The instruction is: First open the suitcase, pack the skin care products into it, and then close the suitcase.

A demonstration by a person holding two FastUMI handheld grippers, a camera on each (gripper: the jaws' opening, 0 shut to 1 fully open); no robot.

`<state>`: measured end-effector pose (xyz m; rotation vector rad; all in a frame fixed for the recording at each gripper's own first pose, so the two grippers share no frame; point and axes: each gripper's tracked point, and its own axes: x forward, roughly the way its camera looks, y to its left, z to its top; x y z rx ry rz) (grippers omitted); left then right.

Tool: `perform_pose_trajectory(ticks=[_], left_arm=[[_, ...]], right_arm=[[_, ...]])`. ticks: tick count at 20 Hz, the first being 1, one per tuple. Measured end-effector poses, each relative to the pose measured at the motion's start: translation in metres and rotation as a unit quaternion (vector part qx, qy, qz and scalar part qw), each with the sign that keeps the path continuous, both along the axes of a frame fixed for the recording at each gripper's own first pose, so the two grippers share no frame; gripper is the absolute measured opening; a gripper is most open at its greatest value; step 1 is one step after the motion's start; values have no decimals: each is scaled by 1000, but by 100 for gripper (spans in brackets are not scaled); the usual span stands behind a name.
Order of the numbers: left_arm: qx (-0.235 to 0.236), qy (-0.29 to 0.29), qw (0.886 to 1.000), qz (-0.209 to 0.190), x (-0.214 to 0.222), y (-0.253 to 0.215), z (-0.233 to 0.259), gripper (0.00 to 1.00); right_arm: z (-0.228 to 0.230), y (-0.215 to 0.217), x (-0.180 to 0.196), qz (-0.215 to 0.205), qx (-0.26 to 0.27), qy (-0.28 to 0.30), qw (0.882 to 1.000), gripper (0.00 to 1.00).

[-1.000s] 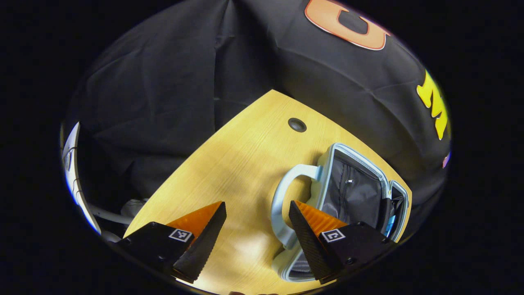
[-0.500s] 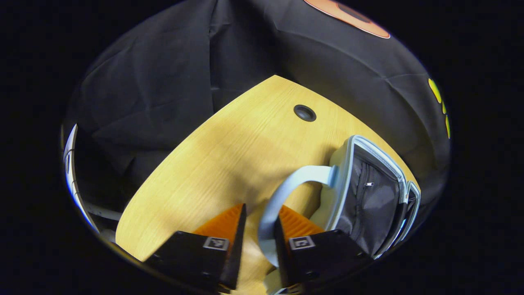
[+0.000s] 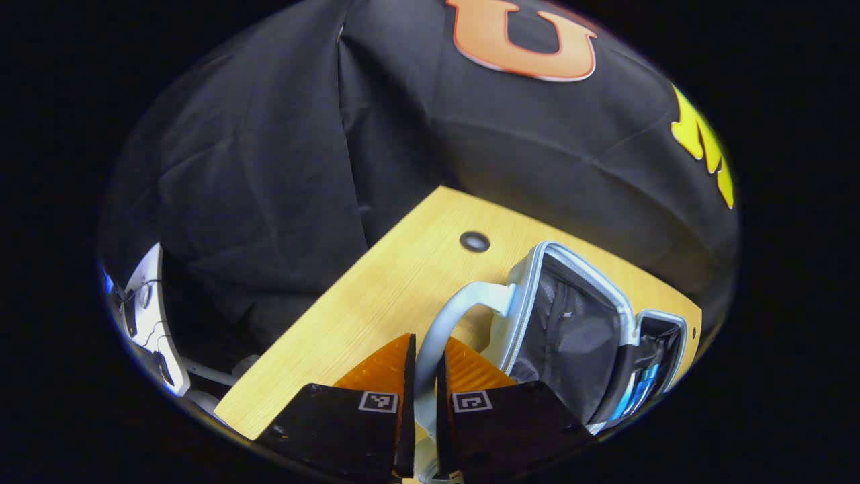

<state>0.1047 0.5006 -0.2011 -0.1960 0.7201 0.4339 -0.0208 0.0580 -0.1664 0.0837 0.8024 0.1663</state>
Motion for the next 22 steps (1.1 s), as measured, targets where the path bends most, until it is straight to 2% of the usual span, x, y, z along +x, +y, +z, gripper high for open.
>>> perform_pose_trajectory(ticks=[2,5,7,10,11,12,14,15,16,17,22], left_arm=[[25,-47,999,-1,-5,-24,46,15],[46,-96,994,-28,-10,-80,102,15],[49,-133,988,-53,-4,-125,132,15],[46,-165,979,-113,0,-208,162,15],[43,-173,975,-133,2,-233,164,15],[39,-180,971,-155,4,-261,166,14],[41,-187,961,-199,7,-316,166,12],[39,-188,958,-215,8,-340,164,12],[32,-187,954,-231,9,-364,158,11],[24,-186,952,-243,13,-385,156,11],[2,-182,944,-274,13,-471,111,11]], right_arm=[[1,-14,-5,-24,-7,-21,999,73],[8,-28,-18,-57,10,-34,998,73],[12,-47,-21,-76,-5,-53,996,73],[23,-68,-28,-91,-31,-90,991,73],[27,-75,-30,-93,-40,-101,990,73],[30,-80,-31,-92,-50,-108,989,68],[35,-89,-35,-91,-59,-116,987,68],[37,-94,-38,-93,-60,-116,987,73],[36,-100,-41,-97,-63,-116,987,68],[36,-105,-43,-101,-66,-112,986,73],[31,-140,-62,-120,-97,-101,983,73]])
